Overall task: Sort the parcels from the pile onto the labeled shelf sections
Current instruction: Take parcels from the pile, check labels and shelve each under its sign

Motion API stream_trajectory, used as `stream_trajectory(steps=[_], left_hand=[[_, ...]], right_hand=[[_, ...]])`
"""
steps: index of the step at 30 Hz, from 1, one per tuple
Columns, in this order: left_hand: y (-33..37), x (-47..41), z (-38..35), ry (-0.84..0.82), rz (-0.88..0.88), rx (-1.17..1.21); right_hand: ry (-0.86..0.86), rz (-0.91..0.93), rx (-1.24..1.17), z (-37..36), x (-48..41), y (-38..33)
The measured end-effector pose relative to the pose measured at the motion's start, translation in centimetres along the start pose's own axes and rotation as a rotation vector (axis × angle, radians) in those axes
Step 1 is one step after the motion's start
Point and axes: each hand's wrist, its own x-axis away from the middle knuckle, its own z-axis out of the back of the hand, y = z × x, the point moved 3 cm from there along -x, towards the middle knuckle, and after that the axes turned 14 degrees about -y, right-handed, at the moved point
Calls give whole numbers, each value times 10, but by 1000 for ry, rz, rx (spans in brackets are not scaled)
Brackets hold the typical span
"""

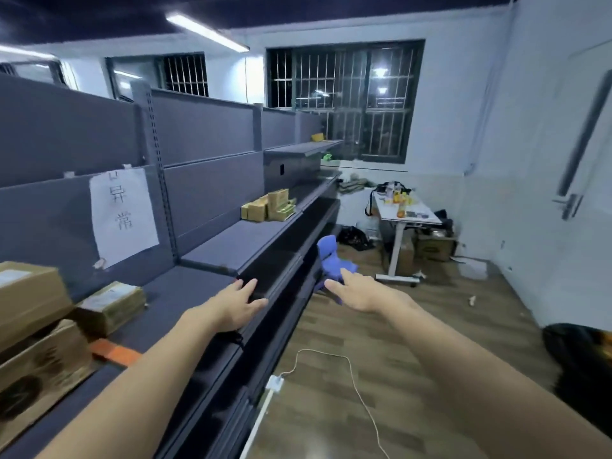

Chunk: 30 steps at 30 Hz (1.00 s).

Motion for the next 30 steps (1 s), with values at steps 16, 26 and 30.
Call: stream_trajectory(steps=[16, 26, 30], left_hand=[[42, -367, 110, -38, -98, 121], [47, -561, 167, -83, -83, 140], [59, -653, 187, -58, -59, 133]], right_hand=[[61, 0, -6, 153, -282, 66], [19, 8, -44, 224, -468, 124], [-5, 27, -61, 254, -561, 159]])
